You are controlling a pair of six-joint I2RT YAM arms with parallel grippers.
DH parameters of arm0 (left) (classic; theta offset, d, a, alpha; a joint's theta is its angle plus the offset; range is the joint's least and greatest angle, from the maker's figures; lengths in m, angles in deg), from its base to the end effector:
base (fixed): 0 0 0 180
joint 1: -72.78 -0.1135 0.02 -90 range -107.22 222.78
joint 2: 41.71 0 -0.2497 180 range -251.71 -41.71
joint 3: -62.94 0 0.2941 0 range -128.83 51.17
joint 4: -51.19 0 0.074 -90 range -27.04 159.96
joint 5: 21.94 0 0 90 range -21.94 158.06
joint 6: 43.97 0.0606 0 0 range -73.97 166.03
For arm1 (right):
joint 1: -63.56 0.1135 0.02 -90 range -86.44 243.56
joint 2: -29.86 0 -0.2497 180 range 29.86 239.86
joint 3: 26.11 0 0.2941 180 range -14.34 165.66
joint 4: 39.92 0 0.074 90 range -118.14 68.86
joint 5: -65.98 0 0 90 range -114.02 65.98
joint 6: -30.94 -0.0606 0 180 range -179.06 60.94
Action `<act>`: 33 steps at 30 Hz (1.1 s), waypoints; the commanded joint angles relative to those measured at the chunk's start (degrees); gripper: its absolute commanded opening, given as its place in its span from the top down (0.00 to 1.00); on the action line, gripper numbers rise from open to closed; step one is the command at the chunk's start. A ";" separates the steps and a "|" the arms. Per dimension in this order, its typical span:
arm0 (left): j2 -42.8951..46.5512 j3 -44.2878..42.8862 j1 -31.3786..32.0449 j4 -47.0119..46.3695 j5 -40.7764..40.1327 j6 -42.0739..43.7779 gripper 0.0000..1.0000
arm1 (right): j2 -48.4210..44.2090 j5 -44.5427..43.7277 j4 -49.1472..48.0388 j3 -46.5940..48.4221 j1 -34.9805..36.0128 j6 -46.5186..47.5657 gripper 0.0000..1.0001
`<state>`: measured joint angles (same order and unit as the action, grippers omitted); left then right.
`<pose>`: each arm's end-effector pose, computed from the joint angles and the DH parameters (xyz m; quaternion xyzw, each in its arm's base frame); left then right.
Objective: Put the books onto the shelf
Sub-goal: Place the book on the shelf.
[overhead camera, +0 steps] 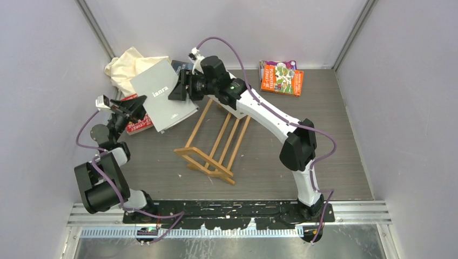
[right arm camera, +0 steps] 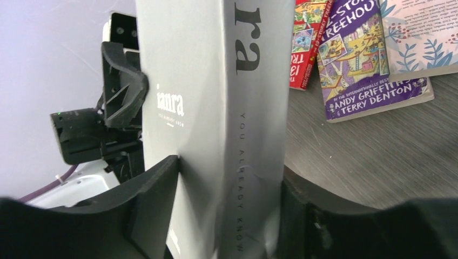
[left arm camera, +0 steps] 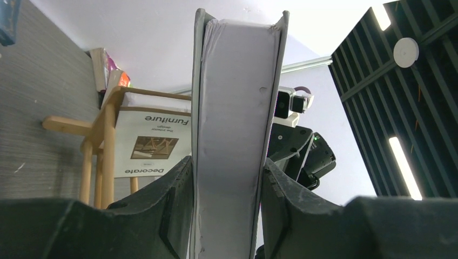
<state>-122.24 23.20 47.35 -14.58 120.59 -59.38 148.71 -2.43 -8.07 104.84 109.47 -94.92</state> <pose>0.2935 0.0863 0.2145 -0.2831 0.5398 -0.6682 0.4265 0.3672 0.4111 0.3498 -0.1777 0.7909 0.4857 0.3270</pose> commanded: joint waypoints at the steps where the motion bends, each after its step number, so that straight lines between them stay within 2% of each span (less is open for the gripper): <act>1: 2.98 -1.64 0.41 -4.46 -1.10 -2.64 1.00 | -8.10 -0.07 -4.71 -3.07 0.32 -0.16 0.41; 6: 4.15 -1.09 0.41 -4.46 -1.81 -4.43 0.98 | -11.37 0.43 -6.70 -7.28 0.32 -0.88 0.63; 9: 5.19 -0.53 0.50 -4.46 -2.47 -5.10 0.91 | -12.93 0.48 -6.74 -8.46 0.32 -1.08 0.74; 14: 6.84 0.36 1.06 -3.96 -3.75 -5.69 0.76 | -15.14 0.23 -5.29 -8.95 0.32 -0.15 0.82; 17: 8.92 0.64 1.32 -0.30 -4.11 -4.37 0.71 | -16.32 -0.04 -3.94 -8.81 0.31 0.61 0.87; 24: 19.48 -0.85 3.60 22.91 -4.46 7.91 0.54 | -19.82 -0.29 -0.73 -9.05 0.32 2.46 0.94; 27: 19.69 0.07 4.73 23.18 -5.23 7.73 0.51 | -21.37 -0.72 -0.01 -9.43 0.24 3.03 0.99; 33: 21.94 2.73 5.10 25.25 -7.58 7.79 0.46 | -23.90 -1.56 1.20 -10.34 0.06 4.16 0.99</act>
<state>-102.29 24.47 52.29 7.17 115.89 -53.87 129.96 -3.51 -5.14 94.39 109.82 -92.80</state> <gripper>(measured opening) 0.531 0.388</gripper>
